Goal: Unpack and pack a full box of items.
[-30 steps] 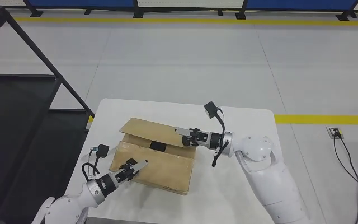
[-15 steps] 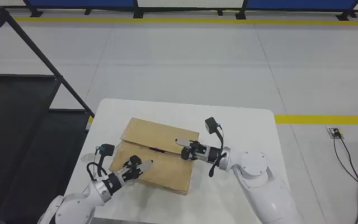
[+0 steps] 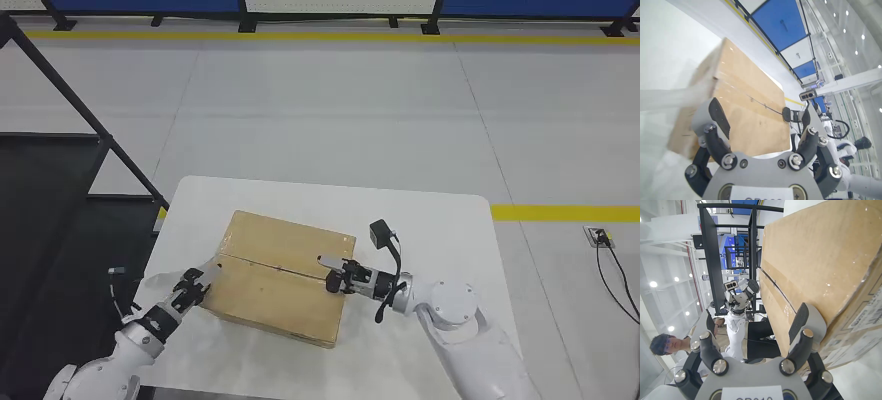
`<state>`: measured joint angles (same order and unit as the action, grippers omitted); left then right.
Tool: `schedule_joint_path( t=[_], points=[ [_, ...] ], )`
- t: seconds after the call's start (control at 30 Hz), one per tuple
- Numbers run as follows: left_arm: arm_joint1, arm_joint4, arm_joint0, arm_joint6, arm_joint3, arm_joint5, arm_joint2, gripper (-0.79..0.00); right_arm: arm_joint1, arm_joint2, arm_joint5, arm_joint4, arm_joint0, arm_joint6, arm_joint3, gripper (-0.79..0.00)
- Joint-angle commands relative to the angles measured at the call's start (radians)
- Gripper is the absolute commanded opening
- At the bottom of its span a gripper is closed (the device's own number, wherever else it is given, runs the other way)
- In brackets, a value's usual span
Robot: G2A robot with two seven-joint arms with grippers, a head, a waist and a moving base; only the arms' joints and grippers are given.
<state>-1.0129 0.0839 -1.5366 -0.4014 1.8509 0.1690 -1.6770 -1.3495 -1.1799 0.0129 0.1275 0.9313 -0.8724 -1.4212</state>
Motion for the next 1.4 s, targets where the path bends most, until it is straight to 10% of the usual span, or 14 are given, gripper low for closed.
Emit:
schedule_joint_path(
  t=[0.0, 1.37],
  points=[
    [0.002, -0.001, -0.050, 0.006, -0.007, 0.006, -0.052, 0.000, 0.001, 0.001, 0.006, 0.001, -0.005, -0.004, 0.006, 0.000],
    [-0.012, 0.083, -0.017, -0.084, -0.013, 0.021, 0.074, 0.000, 0.029, -0.012, 0.014, -0.036, -0.016, 0.065, -0.001, 0.000]
  ],
)
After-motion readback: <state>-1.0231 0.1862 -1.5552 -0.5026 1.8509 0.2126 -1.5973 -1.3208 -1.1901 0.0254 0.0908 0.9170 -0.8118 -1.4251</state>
